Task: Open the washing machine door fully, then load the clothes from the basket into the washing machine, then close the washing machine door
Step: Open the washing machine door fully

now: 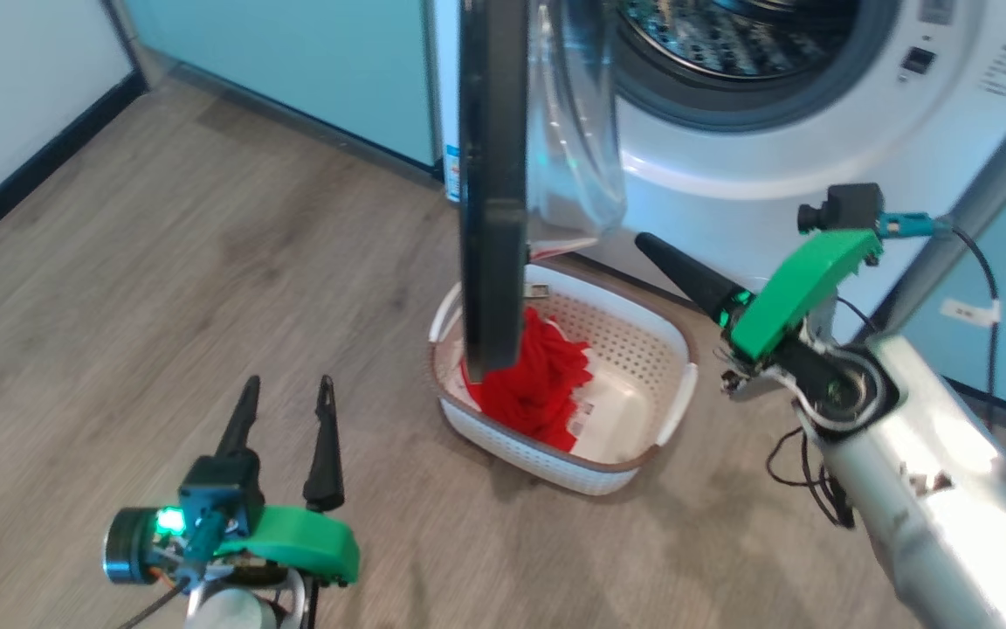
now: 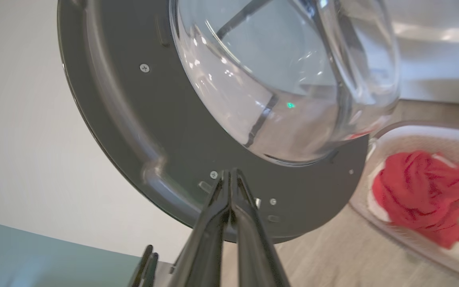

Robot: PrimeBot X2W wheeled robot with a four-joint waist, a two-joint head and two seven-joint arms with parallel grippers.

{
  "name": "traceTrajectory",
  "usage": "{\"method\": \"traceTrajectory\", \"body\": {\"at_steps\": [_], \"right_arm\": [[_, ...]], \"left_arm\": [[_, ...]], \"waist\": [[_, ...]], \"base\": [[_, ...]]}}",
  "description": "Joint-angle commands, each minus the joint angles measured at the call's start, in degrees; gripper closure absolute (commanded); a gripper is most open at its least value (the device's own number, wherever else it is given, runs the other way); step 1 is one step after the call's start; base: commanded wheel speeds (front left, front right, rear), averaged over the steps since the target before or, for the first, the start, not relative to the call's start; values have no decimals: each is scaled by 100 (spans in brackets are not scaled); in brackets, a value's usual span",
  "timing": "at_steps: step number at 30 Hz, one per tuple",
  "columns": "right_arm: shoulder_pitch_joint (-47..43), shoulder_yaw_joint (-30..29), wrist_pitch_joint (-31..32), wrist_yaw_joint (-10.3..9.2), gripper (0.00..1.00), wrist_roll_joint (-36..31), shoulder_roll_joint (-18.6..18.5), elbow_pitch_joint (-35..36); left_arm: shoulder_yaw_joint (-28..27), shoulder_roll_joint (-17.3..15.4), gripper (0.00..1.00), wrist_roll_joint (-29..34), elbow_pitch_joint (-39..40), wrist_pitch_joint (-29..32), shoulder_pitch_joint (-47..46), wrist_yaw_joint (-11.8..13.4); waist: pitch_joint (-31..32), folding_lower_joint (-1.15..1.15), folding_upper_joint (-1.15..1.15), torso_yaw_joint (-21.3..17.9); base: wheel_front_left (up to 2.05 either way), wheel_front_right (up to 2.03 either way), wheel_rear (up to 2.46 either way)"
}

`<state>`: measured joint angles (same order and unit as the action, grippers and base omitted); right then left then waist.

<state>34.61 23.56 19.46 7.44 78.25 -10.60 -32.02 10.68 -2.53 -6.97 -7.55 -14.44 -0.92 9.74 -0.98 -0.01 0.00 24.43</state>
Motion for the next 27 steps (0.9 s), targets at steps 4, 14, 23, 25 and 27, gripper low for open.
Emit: {"method": "traceTrajectory", "body": {"at_steps": [4,14,23,25,27], "right_arm": [[-289,690,-1197,5,100,-1213,-534,901],[-996,427,-3425,5,100,-3884,-817,931],[-2415,-1457,-3444,5,100,-5700,386,2370],[-2591,-1554,-3445,5,100,-5808,510,2480],[-2655,-1564,-3445,5,100,-5858,547,2509]], "left_arm": [[-383,-34,0,64,210,-56,-330,-50],[-812,-34,0,188,236,-56,-491,-189],[-830,-34,0,134,326,-56,-485,-237],[-830,-34,0,111,356,-56,-474,-258],[-827,-34,0,126,356,-56,-467,-261]], "waist": [[0,1,0,-446],[-40,1,0,-945],[-101,1,0,-1046],[-106,1,0,-1059],[-109,1,0,-1067]], "base": [[0,0,0],[0,0,0],[0,0,0],[0,0,0],[0,0,0]]}}
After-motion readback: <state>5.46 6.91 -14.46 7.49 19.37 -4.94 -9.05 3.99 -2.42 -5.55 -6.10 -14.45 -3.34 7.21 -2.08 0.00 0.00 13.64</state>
